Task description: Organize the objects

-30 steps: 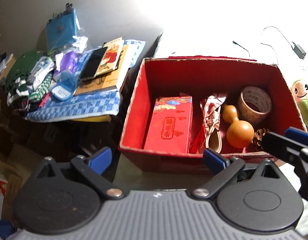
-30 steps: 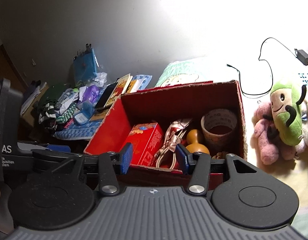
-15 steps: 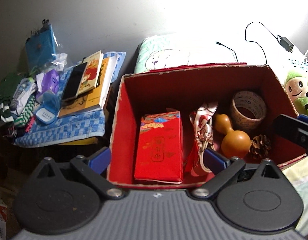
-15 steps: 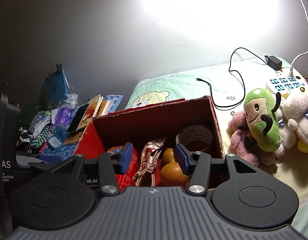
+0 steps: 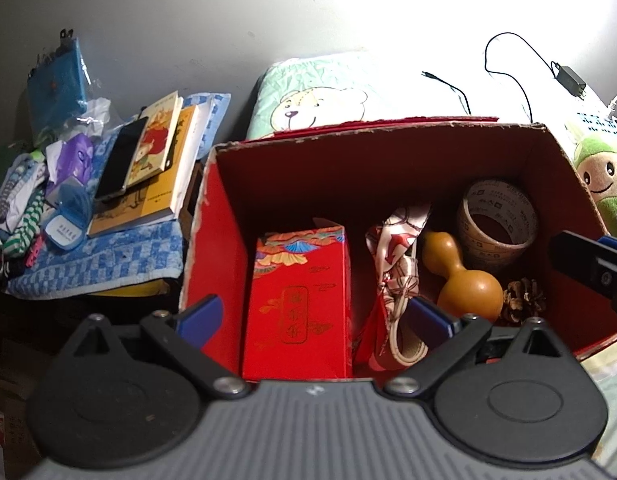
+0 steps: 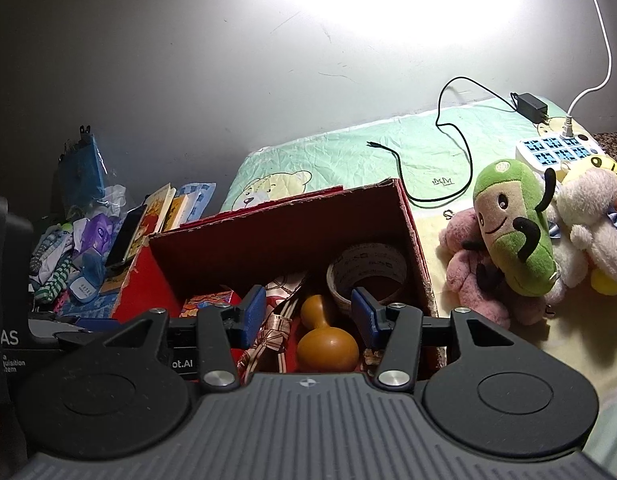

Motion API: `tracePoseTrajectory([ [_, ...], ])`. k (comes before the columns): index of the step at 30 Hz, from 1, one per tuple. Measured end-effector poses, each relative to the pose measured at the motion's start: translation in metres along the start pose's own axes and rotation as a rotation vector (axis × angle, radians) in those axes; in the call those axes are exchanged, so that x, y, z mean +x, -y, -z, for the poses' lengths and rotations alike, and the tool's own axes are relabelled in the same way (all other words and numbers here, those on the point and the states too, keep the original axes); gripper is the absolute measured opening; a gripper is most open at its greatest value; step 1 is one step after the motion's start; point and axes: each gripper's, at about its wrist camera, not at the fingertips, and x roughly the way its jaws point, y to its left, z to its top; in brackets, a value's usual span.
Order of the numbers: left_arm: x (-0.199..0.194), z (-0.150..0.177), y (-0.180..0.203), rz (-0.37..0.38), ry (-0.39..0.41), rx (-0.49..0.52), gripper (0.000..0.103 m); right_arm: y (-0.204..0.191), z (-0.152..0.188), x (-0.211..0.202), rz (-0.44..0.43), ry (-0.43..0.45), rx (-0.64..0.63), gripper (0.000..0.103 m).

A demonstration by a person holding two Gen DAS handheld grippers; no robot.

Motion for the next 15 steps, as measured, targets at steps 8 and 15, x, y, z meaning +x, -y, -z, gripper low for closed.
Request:
tracePoseTrajectory([
  [8,0.015,-0.005,-0.001,0.009,-0.023,0.001,0.099,-0.003,-0.004,0.015,0.020,-0.030,-0.018,0.052],
  [15,0.029,-0.004,-0.003,0.017,-0.063,-0.011,0.099,-0.001,-0.003,0.025,0.029,-0.061,-0.018,0.051],
])
